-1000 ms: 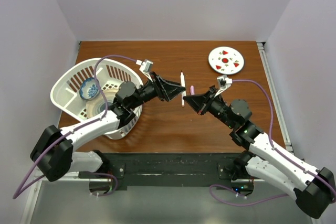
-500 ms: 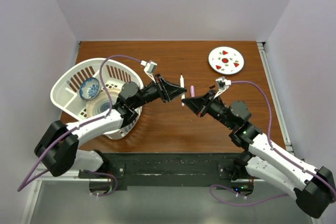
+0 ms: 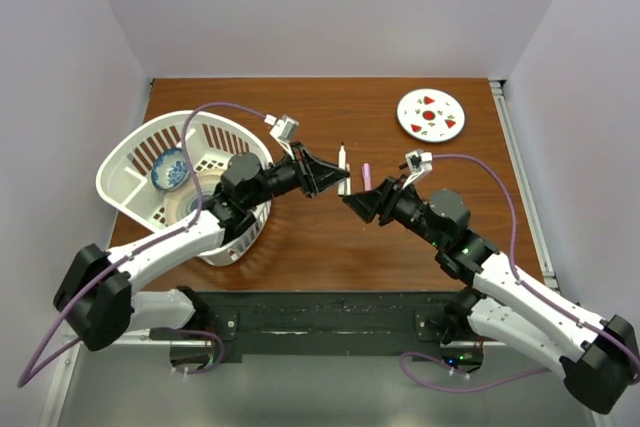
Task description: Insert the pens into the pen caps
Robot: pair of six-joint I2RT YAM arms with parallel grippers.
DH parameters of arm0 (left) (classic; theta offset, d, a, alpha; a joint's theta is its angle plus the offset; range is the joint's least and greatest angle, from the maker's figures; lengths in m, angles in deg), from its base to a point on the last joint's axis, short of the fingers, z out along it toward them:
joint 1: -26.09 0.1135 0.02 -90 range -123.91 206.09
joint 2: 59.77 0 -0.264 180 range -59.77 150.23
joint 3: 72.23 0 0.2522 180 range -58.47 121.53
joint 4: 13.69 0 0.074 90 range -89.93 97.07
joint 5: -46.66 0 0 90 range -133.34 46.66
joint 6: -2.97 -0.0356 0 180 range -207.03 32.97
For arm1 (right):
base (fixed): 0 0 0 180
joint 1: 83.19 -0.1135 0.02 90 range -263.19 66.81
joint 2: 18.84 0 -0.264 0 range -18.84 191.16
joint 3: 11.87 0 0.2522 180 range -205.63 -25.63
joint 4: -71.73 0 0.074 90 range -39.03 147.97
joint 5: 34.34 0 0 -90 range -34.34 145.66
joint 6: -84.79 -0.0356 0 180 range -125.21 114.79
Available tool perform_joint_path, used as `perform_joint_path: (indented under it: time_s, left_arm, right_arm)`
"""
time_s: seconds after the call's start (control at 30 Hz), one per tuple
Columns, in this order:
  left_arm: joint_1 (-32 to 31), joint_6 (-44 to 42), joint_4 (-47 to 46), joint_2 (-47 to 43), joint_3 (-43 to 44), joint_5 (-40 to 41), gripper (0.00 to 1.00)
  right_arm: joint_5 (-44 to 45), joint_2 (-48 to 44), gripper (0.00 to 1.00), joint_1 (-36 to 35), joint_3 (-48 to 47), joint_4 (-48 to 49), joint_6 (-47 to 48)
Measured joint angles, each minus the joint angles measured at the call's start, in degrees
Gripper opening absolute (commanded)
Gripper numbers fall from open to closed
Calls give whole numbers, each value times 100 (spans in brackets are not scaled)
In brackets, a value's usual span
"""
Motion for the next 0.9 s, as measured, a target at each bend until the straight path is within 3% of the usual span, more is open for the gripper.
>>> perform_joint_path:
  time_s: [0.23, 0.43, 0.57, 0.73, 0.9]
  left_arm:
    - [55, -1064, 1963, -1058, 424, 837, 0]
    - [55, -1963, 3250, -1722, 684, 1604, 0]
    - [57, -2363, 3864, -1980, 686, 1751, 0]
    - [57, -2881, 4465, -2249, 678, 2020, 0]
    - [61, -3123, 4693, -2603, 553, 2216, 0]
  right_arm:
    - [1904, 1108, 65, 334, -1008, -1912, -15]
    - [2586, 2938, 67, 1456, -2083, -2833, 142]
    - [2955, 4175, 66, 1652, -3064, -3195, 868]
    - [2865, 5198, 71, 2011, -3840, -3324, 1615]
    - [1998, 5917, 81, 2354, -4312, -3475, 2796]
